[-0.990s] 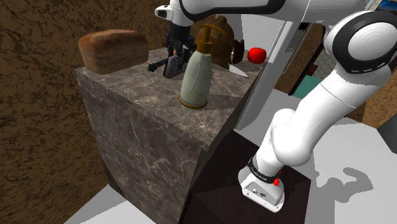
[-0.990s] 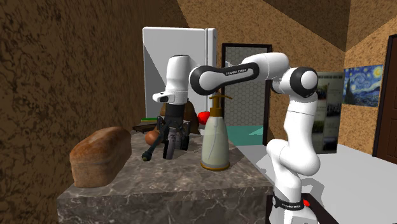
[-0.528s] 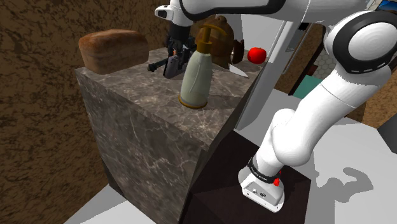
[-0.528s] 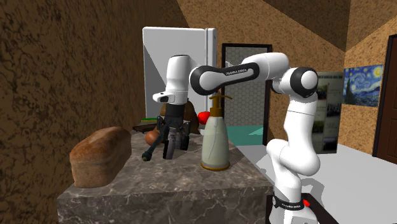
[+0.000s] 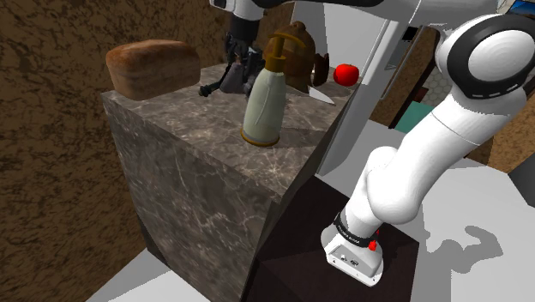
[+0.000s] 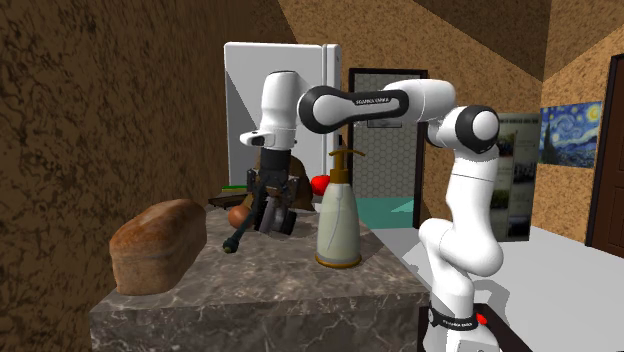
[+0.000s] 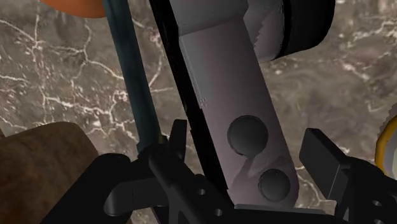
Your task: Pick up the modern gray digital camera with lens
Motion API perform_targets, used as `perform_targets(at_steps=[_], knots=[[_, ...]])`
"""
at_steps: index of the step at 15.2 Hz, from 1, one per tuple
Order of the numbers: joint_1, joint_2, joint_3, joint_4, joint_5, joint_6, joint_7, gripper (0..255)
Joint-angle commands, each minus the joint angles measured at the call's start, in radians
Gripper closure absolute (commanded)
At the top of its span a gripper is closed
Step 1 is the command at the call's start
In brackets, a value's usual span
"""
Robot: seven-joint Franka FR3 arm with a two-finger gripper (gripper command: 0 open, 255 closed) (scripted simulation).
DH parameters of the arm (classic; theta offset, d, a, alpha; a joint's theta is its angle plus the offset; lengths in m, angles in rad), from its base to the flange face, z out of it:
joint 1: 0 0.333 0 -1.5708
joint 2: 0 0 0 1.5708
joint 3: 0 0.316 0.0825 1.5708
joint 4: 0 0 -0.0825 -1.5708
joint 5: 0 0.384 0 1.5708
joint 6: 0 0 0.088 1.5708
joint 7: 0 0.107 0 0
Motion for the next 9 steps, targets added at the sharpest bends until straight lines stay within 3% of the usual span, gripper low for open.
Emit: perform_targets(at_steps=[1, 9], knots=[[0.001, 0.007, 0.001, 0.036, 0.001, -0.028, -0.003, 255], [0.001, 0.026, 0.002, 0.14, 0.005, -0.113, -0.012, 255]])
